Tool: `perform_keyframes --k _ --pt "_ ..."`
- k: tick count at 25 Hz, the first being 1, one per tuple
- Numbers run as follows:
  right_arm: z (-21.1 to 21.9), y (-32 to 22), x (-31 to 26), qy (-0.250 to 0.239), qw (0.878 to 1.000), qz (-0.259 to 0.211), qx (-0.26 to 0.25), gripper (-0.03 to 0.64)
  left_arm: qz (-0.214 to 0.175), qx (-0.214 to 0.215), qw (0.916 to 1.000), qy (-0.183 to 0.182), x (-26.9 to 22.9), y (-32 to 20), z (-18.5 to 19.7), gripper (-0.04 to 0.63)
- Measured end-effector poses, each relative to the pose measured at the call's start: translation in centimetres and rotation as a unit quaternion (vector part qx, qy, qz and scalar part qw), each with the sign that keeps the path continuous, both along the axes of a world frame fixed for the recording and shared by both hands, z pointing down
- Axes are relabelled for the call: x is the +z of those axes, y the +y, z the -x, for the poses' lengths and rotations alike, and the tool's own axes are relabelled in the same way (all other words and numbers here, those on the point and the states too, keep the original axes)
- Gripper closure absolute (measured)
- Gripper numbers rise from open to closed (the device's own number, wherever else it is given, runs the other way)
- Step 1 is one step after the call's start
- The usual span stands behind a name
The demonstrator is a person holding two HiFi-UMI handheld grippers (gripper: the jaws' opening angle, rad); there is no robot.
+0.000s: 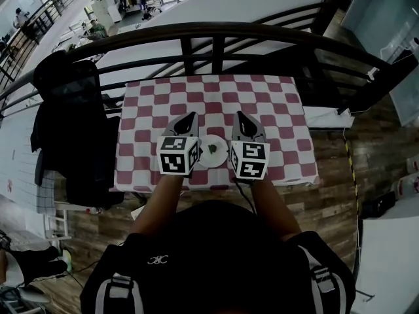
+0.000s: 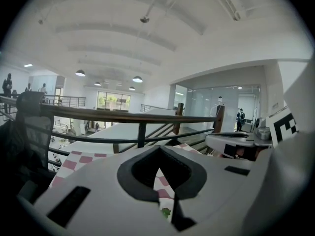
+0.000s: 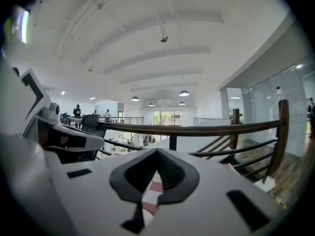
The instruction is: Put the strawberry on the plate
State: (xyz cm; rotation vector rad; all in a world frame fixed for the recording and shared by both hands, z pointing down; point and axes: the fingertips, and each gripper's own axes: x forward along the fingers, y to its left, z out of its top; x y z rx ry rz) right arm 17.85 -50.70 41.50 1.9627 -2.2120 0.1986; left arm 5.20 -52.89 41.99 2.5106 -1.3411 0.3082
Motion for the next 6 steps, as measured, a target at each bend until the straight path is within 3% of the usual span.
perform_keyframes --k 6 --pt "-0.14 0.12 0.23 0.003 1.0 0.003 -0.002 0.604 -0.003 0.003 0.9999 -0.016 0.32 0.14 -0.1 0.604"
